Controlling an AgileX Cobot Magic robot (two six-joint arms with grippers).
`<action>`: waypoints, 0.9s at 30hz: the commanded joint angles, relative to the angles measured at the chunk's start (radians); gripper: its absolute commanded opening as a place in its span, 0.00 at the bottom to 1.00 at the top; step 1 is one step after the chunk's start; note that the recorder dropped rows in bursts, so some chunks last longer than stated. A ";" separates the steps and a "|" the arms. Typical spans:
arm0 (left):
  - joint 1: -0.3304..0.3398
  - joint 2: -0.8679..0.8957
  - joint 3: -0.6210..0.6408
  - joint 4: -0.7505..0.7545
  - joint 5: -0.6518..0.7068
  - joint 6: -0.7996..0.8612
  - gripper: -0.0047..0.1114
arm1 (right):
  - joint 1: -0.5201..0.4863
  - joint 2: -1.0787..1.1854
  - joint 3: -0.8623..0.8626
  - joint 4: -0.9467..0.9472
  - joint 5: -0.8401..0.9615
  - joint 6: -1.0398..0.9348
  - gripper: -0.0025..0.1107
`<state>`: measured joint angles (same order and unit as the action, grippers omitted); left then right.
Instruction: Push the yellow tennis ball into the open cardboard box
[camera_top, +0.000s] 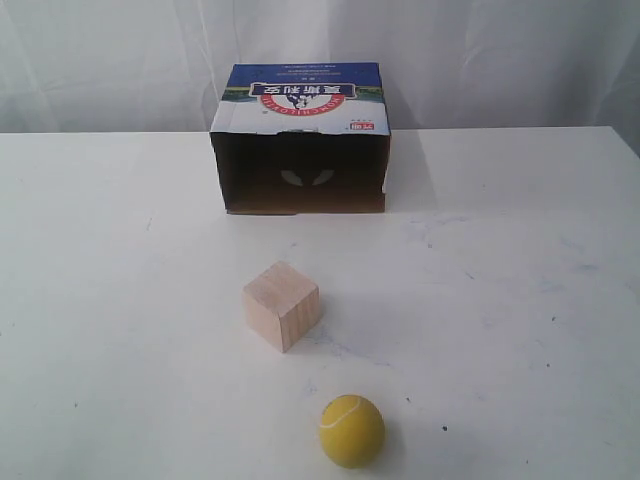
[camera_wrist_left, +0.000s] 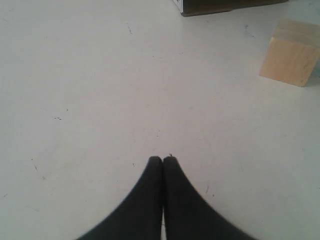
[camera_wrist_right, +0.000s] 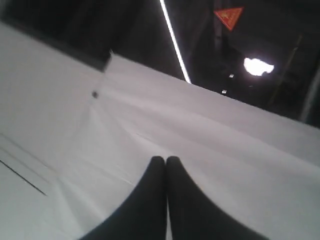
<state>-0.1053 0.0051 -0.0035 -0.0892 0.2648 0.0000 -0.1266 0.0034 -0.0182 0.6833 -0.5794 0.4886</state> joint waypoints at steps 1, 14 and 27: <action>-0.008 -0.005 0.003 -0.016 -0.003 -0.006 0.04 | 0.006 0.068 -0.186 -0.202 -0.014 0.220 0.02; -0.008 -0.005 0.003 -0.012 -0.003 0.000 0.04 | 0.006 1.227 -0.957 -1.769 1.302 0.116 0.02; -0.008 -0.005 0.003 -0.023 -0.003 0.000 0.04 | 0.343 1.183 -0.984 -0.330 1.504 -0.826 0.02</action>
<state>-0.1053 0.0051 -0.0035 -0.0947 0.2625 0.0000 0.1098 1.2070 -1.0504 0.2023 0.7906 -0.2318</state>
